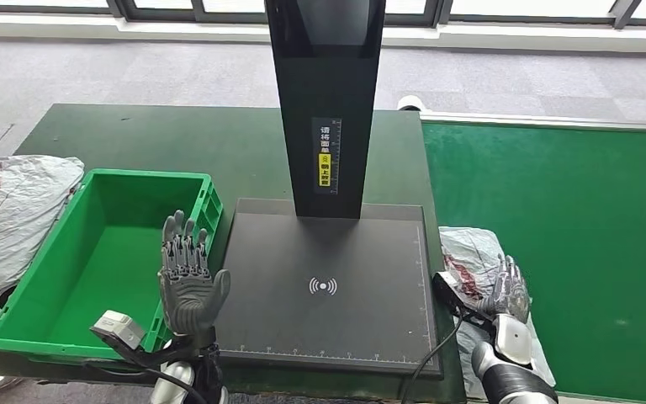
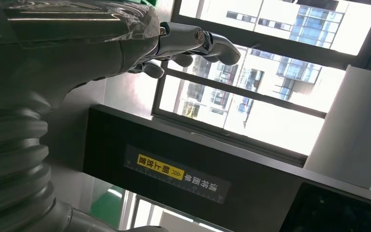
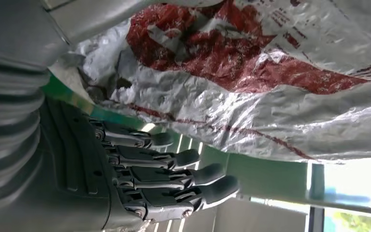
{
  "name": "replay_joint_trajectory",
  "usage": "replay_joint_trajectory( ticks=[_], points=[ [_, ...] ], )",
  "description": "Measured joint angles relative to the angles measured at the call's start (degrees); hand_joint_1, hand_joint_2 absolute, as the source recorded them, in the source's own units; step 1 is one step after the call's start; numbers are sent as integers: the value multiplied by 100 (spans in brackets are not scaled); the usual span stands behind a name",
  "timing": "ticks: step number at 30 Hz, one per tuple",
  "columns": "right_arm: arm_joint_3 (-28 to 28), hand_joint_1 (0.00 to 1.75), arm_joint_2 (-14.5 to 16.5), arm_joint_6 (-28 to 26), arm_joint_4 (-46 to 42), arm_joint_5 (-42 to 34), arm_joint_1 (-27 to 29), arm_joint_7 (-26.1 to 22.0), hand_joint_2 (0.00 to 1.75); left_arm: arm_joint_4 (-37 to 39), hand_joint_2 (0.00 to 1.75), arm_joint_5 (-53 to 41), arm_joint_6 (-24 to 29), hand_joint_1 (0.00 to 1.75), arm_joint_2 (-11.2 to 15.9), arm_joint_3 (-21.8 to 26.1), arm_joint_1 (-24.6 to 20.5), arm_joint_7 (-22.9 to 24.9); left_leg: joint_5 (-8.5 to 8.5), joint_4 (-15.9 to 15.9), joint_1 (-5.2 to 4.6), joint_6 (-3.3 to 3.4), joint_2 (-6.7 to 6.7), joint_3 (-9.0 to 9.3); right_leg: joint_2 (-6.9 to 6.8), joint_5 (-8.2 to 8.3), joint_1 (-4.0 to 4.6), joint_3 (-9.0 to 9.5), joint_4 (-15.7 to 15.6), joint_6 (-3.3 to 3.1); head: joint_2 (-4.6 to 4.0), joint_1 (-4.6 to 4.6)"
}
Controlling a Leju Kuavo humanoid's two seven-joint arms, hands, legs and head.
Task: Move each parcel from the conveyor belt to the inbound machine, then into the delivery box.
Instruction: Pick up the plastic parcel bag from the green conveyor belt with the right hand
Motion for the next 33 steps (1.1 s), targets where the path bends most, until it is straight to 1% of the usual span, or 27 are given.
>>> replay_joint_trajectory(
  ticks=[2, 6, 9, 13, 16, 18, 22, 33],
  points=[
    [-84, 0, 1, 173, 83, -18, -35, 28, 175, 1, 175, -4, -3, 0, -2, 15, 3, 1, 0, 0, 0, 0, 0, 1, 1, 0, 0, 1, 0, 0, 0, 0],
    [-203, 0, 16, 362, 189, 42, -102, 283, 175, 2, 175, -5, 48, 0, -4, 30, 7, 0, 0, 0, 0, 0, 3, 10, 1, 0, 0, 10, -1, 0, 0, -1],
    [-260, 1, 29, 621, 260, 75, -175, 407, 175, 2, 175, -4, 92, 0, -5, 30, 8, 1, -2, 0, 1, 3, 5, 30, 3, 0, 0, 32, -4, 2, 0, 0],
    [-402, 175, 40, 1171, 375, 81, -269, 503, 175, 5, 175, -3, 97, 0, -9, 30, 6, 0, -15, 0, 1, 19, 17, 73, 11, -7, 0, 67, -15, 9, 0, -1],
    [-502, 175, 42, 1622, 431, 70, -340, 590, 175, 32, 175, -8, 77, 0, -9, 30, 1, 1, -21, 0, 2, 27, 37, 99, 25, -23, 0, 97, -22, 14, 0, -2],
    [-548, 175, 42, 1751, 445, 67, -364, 605, 175, 51, 175, -13, 75, 0, -10, 30, -1, 1, -23, 0, 2, 32, 41, 118, 28, -34, 0, 115, -26, 20, 0, -2],
    [-608, 175, 42, 1824, 450, 111, -405, 608, 175, 63, 175, -15, 87, 0, -12, 30, -1, 1, -24, 1, 2, 37, 39, 145, 27, -4, -1, 144, -30, 31, 0, -2],
    [-662, 175, 42, 1814, 451, 130, -436, 628, 175, 63, 175, -13, 90, 0, -13, 30, -1, 0, -34, 2, 2, 43, 39, 155, 27, -11, -1, 159, -36, 36, 0, -2]
  ],
)
